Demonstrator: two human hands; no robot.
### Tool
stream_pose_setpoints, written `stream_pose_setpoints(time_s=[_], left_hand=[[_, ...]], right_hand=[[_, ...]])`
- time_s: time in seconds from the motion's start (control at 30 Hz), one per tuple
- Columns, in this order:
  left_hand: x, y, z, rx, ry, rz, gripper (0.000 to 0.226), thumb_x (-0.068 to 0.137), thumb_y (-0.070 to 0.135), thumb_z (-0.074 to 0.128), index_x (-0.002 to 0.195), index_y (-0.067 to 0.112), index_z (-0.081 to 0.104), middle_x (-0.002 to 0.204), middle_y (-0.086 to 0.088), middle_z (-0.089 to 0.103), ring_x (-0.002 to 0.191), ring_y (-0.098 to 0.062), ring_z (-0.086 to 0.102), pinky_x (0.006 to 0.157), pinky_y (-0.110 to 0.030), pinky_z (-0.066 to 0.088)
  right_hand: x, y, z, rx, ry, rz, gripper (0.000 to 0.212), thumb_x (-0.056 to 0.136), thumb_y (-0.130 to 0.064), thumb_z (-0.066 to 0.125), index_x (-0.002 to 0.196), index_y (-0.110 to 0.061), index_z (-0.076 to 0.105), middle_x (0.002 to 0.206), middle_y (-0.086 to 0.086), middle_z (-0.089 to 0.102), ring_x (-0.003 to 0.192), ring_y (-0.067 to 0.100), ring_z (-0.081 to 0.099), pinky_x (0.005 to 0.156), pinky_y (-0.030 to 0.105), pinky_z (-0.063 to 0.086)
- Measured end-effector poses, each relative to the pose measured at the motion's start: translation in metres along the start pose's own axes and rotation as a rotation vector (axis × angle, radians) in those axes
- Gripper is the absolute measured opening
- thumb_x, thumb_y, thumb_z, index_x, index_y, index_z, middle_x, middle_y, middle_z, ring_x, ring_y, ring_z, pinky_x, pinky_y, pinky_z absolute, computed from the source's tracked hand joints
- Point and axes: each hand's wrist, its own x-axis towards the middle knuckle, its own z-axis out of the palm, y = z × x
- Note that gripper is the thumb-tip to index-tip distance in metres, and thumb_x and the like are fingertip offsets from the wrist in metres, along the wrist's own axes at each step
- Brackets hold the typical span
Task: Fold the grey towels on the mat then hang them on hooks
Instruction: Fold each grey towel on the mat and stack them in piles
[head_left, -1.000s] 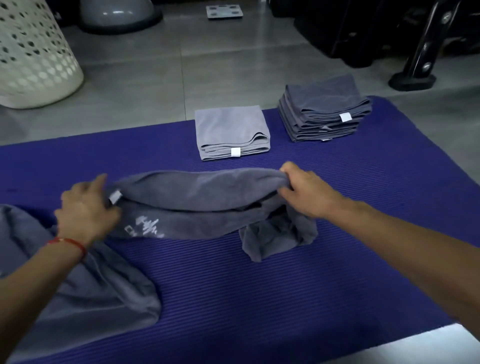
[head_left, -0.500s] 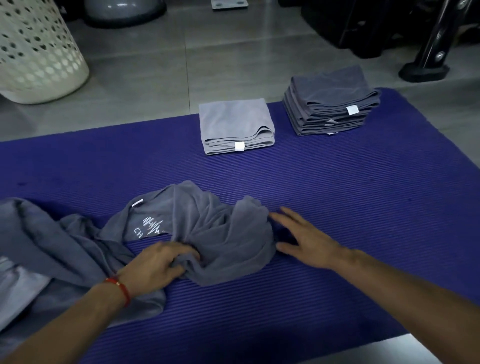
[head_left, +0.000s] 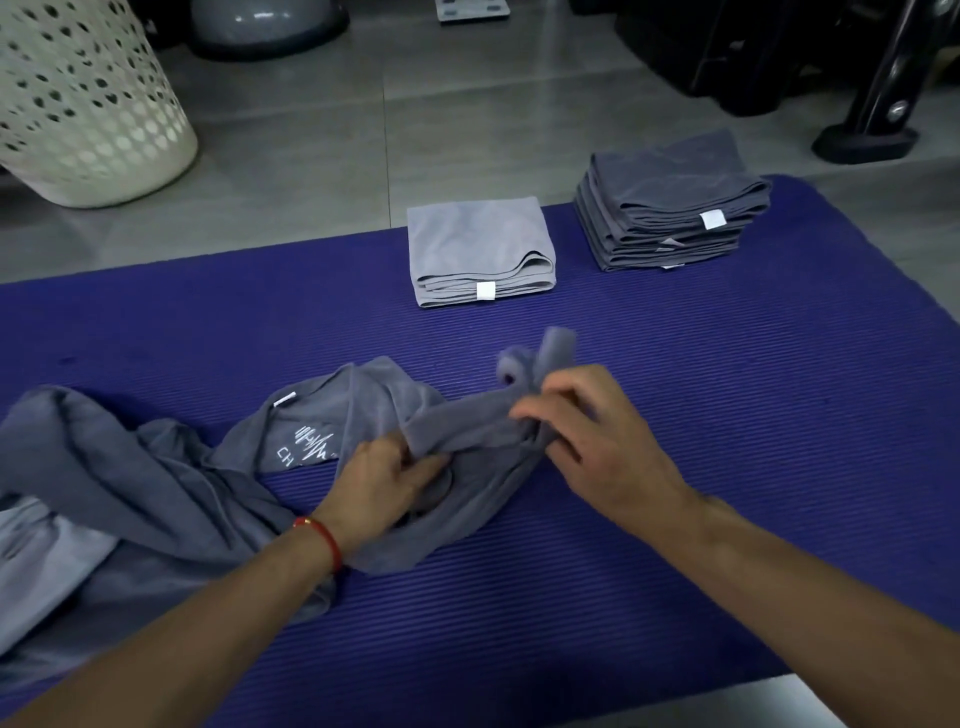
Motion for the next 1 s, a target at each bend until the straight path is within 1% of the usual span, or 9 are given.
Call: stream_pose_setpoints(time_s=[0.07, 0.23, 0.3, 0.4, 0.53, 0.63, 0.8, 0.9, 1.0], left_hand=[[-0.006, 0.005, 0.002, 0.044, 0.124, 0.061, 0.025, 0.094, 0.022, 0.068, 0.078, 0.034, 0.053, 0.061, 0.018, 0.058, 0.065, 0.010, 0.060, 0.060, -0.011, 0.042], [-0.031, 0.003, 0.016, 0.126, -0.072, 0.176, 0.022, 0.094, 0.039, 0.056, 0.075, 0.032, 0.049, 0.062, 0.016, 0.050, 0.064, 0.002, 0.053, 0.061, -0.010, 0.035], [-0.034, 0.002, 0.023, 0.046, -0.077, 0.123, 0.021, 0.099, 0.032, 0.056, 0.081, 0.022, 0.057, 0.070, 0.013, 0.056, 0.071, 0.000, 0.056, 0.066, -0.012, 0.038], [-0.035, 0.007, 0.023, -0.086, -0.045, -0.067, 0.034, 0.102, 0.032, 0.053, 0.073, 0.016, 0.058, 0.068, 0.011, 0.061, 0.073, 0.000, 0.058, 0.069, -0.013, 0.040], [-0.023, 0.011, 0.012, -0.115, 0.072, -0.165, 0.047, 0.104, 0.030, 0.050, 0.060, 0.013, 0.048, 0.057, 0.006, 0.052, 0.058, 0.003, 0.053, 0.062, -0.015, 0.037], [-0.014, 0.007, 0.000, -0.122, 0.167, -0.154, 0.049, 0.105, 0.035, 0.046, 0.063, 0.009, 0.046, 0.058, 0.003, 0.051, 0.056, -0.007, 0.049, 0.065, -0.035, 0.040], [-0.005, -0.010, -0.023, -0.279, 0.253, -0.085, 0.044, 0.105, 0.040, 0.047, 0.081, 0.003, 0.048, 0.068, -0.007, 0.049, 0.065, -0.021, 0.048, 0.065, -0.034, 0.047], [0.002, -0.016, -0.033, -0.373, 0.297, -0.095, 0.048, 0.097, 0.057, 0.047, 0.097, 0.011, 0.062, 0.092, -0.020, 0.066, 0.084, -0.035, 0.064, 0.082, -0.059, 0.054], [0.005, -0.017, -0.037, -0.303, 0.303, -0.039, 0.045, 0.098, 0.055, 0.047, 0.098, 0.013, 0.063, 0.093, -0.022, 0.066, 0.089, -0.042, 0.064, 0.079, -0.061, 0.054]], right_hand=[[-0.021, 0.014, -0.010, -0.047, 0.004, 0.114, 0.036, 0.087, 0.000, 0.061, 0.120, -0.016, 0.059, 0.115, 0.000, 0.048, 0.096, 0.015, 0.050, 0.084, 0.023, 0.047], [-0.082, 0.038, -0.029, -0.302, -0.837, 0.496, 0.011, 0.093, -0.041, 0.054, 0.100, -0.033, 0.057, 0.093, -0.018, 0.058, 0.067, 0.000, 0.045, 0.070, 0.023, 0.044], [-0.089, 0.043, -0.026, -0.218, -0.666, 0.660, 0.010, 0.093, -0.042, 0.059, 0.095, -0.034, 0.053, 0.083, -0.019, 0.054, 0.069, 0.000, 0.052, 0.067, 0.023, 0.043], [-0.085, 0.055, -0.013, -0.118, -0.378, 0.827, 0.029, 0.093, -0.044, 0.065, 0.112, -0.028, 0.050, 0.108, -0.009, 0.052, 0.086, 0.012, 0.060, 0.069, 0.032, 0.051], [-0.071, 0.063, 0.004, -0.105, -0.590, 0.943, 0.072, 0.092, -0.046, 0.067, 0.150, -0.027, 0.029, 0.132, 0.006, 0.051, 0.119, 0.029, 0.054, 0.095, 0.048, 0.052], [-0.069, 0.063, 0.016, -0.264, -0.700, 0.912, 0.054, 0.096, -0.033, 0.060, 0.143, -0.022, 0.037, 0.123, 0.005, 0.058, 0.117, 0.029, 0.055, 0.097, 0.049, 0.048], [-0.078, 0.070, 0.007, -0.379, -0.665, 0.997, 0.067, 0.086, -0.058, 0.068, 0.137, -0.025, 0.038, 0.130, 0.006, 0.044, 0.124, 0.027, 0.044, 0.096, 0.047, 0.048], [-0.086, 0.073, -0.006, -0.427, -0.677, 1.207, 0.080, 0.083, -0.071, 0.064, 0.135, -0.015, 0.040, 0.133, 0.011, 0.050, 0.124, 0.031, 0.052, 0.092, 0.048, 0.050], [-0.104, 0.066, -0.009, -0.391, -0.829, 1.286, 0.068, 0.091, -0.072, 0.048, 0.128, -0.016, 0.054, 0.119, 0.006, 0.065, 0.108, 0.027, 0.065, 0.088, 0.042, 0.055]])
